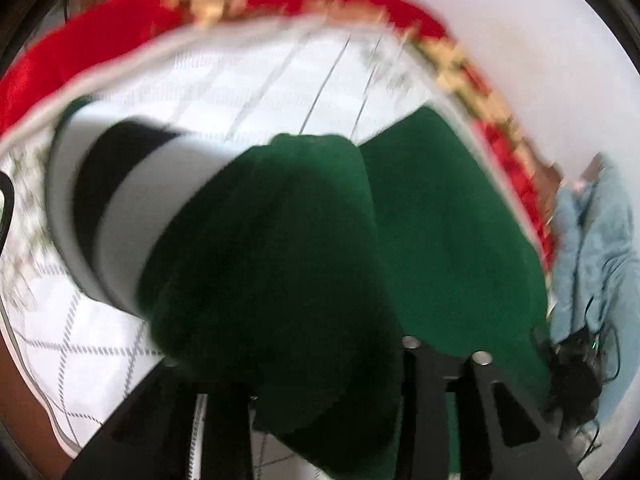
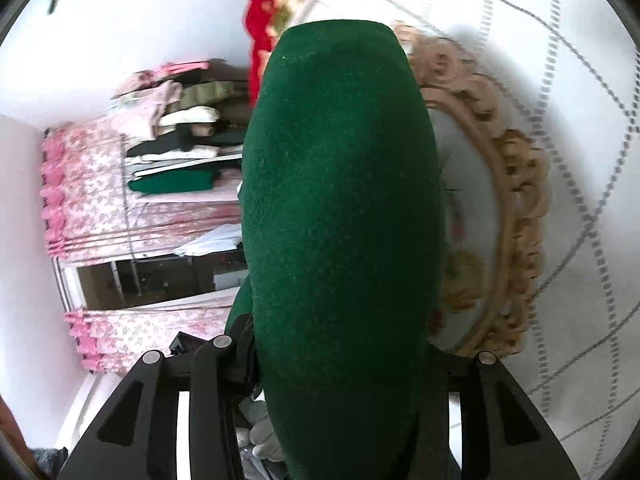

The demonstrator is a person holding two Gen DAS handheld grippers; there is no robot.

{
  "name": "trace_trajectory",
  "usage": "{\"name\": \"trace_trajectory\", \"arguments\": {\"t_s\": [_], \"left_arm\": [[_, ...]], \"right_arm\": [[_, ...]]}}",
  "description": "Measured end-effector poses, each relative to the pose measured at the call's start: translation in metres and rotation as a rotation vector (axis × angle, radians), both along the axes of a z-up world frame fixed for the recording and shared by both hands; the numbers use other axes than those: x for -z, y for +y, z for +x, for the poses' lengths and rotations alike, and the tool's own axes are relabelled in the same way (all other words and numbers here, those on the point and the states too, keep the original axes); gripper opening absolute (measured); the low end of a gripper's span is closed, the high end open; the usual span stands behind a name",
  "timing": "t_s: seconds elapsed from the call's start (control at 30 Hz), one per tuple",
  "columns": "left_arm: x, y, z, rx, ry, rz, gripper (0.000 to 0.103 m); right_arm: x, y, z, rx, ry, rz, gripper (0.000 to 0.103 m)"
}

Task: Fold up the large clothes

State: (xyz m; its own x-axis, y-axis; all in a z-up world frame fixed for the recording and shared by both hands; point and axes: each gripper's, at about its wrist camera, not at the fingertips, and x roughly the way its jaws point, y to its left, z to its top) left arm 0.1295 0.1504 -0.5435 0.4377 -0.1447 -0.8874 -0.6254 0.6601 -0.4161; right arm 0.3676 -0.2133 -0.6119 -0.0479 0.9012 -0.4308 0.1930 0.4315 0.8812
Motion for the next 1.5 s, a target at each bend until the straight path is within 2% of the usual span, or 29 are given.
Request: {"name": "trace_trajectory", "arguments": {"t_s": [0.07,0.1,0.13,0.2,0.23,0.37,0.4,0.5,0.67,0.87,0.93,1.03,1.13,1.2,1.27,1.3,1.33,1.37,1.43,1.5], "left_arm": [[0.019,0.000,-0.003,0.006,0.039,-0.055,0.047],[0.028,0.001,-0.008,-0.002,0.051,-0.090,0.056],[0.034,0.004,-0.014,-0.010,0.042,-0.125,0.059],[0.041,0.009,-0.022,-0.009,0.036,-0.169,0.080],[0.042,0.009,-0.024,-0.002,0.044,-0.179,0.084],[0.046,0.007,-0.044,-0.032,0.046,-0.288,0.084],[0.048,0.003,-0.052,-0.062,0.046,-0.338,0.084],[0.052,-0.005,-0.061,-0.107,0.042,-0.391,0.084],[0.053,-0.020,-0.062,-0.135,0.040,-0.417,0.084],[0.056,-0.036,-0.041,-0.091,0.034,-0.363,0.084],[0.058,-0.037,-0.032,-0.112,0.014,-0.363,0.085],[0.060,-0.039,-0.024,-0.162,-0.030,-0.361,0.085],[0.055,-0.042,-0.018,-0.199,-0.068,-0.303,0.063],[0.050,-0.044,-0.016,-0.203,-0.094,-0.269,0.048],[0.043,-0.047,-0.014,-0.198,-0.104,-0.246,0.043],[0.039,-0.048,-0.014,-0.193,-0.109,-0.233,0.040],[0.035,-0.049,-0.014,-0.185,-0.113,-0.220,0.039],[0.027,-0.049,-0.017,-0.173,-0.122,-0.202,0.038],[0.011,-0.051,-0.019,-0.155,-0.149,-0.160,0.038],[0.005,-0.048,-0.020,-0.146,-0.171,-0.139,0.038]], "right_arm": [[0.018,-0.005,0.004,-0.030,0.036,-0.048,0.052],[0.025,-0.008,0.003,-0.039,0.056,-0.058,0.058],[0.032,-0.008,0.004,-0.047,0.072,-0.060,0.061],[0.039,-0.010,0.005,-0.060,0.087,-0.067,0.067],[0.042,-0.012,0.005,-0.066,0.093,-0.071,0.068],[0.045,-0.013,0.003,-0.070,0.126,-0.083,0.071],[0.046,-0.013,0.002,-0.068,0.129,-0.087,0.072],[0.051,-0.015,0.001,-0.064,0.141,-0.092,0.074],[0.050,-0.026,-0.007,-0.048,0.153,-0.126,0.075],[0.018,-0.055,-0.032,0.018,0.089,-0.277,0.078],[0.015,-0.067,-0.039,0.057,0.106,-0.267,0.082],[0.030,-0.082,-0.047,0.123,0.170,-0.197,0.084],[0.058,-0.079,-0.042,0.130,0.214,-0.114,0.084],[0.075,-0.071,-0.036,0.134,0.220,-0.012,0.083],[0.078,-0.064,-0.028,0.143,0.188,0.034,0.082],[0.077,-0.056,-0.022,0.136,0.166,0.045,0.079],[0.075,-0.049,-0.016,0.134,0.147,0.051,0.066],[0.074,-0.045,-0.013,0.130,0.142,0.059,0.063],[0.064,-0.039,-0.009,0.136,0.124,0.083,0.051],[0.058,-0.036,-0.009,0.111,0.123,0.133,0.050]]}}
